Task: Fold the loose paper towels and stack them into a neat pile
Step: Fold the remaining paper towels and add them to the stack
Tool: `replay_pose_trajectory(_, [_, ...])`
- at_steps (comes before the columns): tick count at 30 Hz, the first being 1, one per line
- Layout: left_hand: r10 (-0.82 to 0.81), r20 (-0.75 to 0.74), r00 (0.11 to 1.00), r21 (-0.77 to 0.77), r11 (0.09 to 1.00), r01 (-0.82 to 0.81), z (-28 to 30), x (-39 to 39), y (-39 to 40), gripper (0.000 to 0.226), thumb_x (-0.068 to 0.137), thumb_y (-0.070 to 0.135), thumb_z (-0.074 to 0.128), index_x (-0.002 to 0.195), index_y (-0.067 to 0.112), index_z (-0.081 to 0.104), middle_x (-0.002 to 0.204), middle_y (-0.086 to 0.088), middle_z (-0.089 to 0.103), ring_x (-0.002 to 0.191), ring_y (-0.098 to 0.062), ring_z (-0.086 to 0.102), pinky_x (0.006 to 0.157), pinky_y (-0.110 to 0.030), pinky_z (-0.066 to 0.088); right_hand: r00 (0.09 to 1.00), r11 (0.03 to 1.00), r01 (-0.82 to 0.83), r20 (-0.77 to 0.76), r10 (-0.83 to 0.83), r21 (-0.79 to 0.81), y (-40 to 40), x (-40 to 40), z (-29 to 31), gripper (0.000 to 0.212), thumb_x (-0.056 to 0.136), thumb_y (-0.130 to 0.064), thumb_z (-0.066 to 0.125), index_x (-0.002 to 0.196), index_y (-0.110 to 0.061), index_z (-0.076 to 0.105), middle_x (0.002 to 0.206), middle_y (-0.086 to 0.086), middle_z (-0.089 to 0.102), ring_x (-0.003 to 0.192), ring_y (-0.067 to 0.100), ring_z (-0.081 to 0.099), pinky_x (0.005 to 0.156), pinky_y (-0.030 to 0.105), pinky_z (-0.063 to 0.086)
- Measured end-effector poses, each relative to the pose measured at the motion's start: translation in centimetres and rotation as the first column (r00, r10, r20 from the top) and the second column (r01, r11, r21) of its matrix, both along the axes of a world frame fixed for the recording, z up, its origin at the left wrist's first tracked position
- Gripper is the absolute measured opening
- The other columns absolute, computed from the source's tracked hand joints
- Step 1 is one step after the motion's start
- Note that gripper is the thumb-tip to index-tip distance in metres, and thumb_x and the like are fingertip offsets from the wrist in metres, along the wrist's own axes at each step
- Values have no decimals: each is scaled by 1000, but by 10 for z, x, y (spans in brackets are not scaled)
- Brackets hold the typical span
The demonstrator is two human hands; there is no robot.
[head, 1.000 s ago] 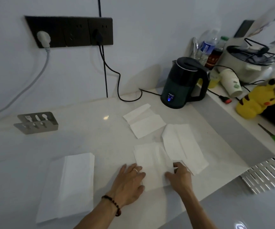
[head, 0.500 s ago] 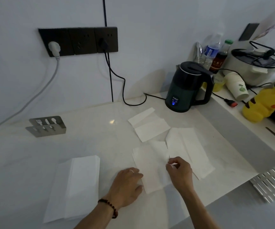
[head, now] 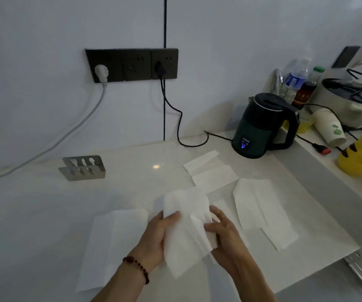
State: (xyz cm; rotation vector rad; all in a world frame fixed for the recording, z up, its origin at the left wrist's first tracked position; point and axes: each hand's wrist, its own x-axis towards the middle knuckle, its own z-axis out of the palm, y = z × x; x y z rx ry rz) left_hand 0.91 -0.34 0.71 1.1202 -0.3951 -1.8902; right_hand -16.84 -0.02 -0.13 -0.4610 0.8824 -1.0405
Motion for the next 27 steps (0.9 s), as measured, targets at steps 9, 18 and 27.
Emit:
replay_pose_trajectory(9, [-39, 621, 783, -215, 952, 218, 13, 58, 1, 41, 73, 11, 81, 107, 25, 62, 98, 3, 73, 90, -15, 70, 80, -36, 58, 868, 991, -121, -479, 131, 52, 3, 36, 6, 12, 82, -6, 71, 91, -12, 73, 95, 12, 73, 85, 30, 70, 75, 42, 57])
replay_pose_trajectory(18, [53, 582, 812, -119, 993, 20, -2, 121, 7, 65, 75, 1, 77, 128, 26, 48, 111, -5, 66, 93, -21, 68, 67, -29, 55, 812, 998, 62, -580, -67, -28, 16, 93, -12, 52, 81, 1, 66, 115, -35, 52, 93, 6, 73, 86, 29, 70, 77, 44, 59])
replay_pose_trajectory(27, [77, 885, 458, -175, 969, 173, -23, 145, 13, 68, 88, 12, 68, 145, 19, 32, 93, 1, 64, 84, -7, 60, 72, -14, 41, 722, 996, 65, -685, -91, -63, 27, 115, -18, 53, 85, -1, 64, 126, -30, 46, 99, 4, 67, 87, 21, 66, 65, 28, 51])
